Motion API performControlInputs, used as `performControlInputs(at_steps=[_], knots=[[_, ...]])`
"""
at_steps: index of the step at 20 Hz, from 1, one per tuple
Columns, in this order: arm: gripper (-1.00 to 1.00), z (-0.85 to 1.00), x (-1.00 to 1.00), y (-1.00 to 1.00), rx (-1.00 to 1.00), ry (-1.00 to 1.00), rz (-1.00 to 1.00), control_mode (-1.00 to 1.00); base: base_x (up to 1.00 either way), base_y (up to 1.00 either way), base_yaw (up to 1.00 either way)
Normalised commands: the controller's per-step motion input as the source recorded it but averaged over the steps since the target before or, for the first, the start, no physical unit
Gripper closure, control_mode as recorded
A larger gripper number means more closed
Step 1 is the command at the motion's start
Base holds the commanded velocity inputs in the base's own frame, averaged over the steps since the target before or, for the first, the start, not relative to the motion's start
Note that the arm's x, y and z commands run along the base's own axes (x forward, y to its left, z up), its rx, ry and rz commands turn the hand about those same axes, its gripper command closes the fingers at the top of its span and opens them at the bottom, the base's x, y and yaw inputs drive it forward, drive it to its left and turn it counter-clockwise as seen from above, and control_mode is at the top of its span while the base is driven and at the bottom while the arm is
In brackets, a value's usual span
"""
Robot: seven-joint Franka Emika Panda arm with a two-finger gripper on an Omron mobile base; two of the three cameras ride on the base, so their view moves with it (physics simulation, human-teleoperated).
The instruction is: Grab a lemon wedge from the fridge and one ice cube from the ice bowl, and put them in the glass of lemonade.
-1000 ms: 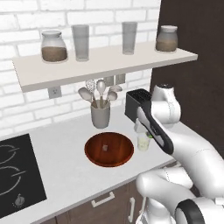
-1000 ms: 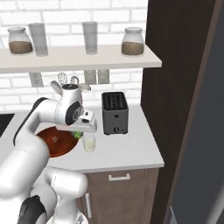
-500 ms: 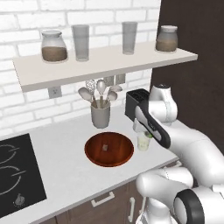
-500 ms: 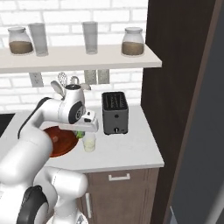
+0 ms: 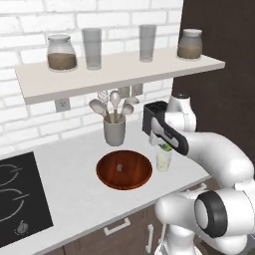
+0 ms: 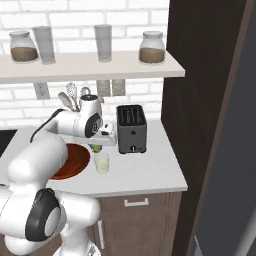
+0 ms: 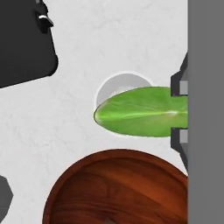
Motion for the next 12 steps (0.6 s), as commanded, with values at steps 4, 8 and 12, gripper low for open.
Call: performControlInputs(at_steps=[4,8,12], knots=[[1.0,-0.33,0.09,-0.08,0.0,0.02,0.0,-1.0,0.0,0.0,0.0],[1.0,-0.52,0.0,-0.08,0.0,0.07,0.0,-1.0,0.0,0.0,0.0],[1.0,-0.15,0.0,0.0,0.0,0.01,0.0,-1.0,0.0,0.0,0.0]])
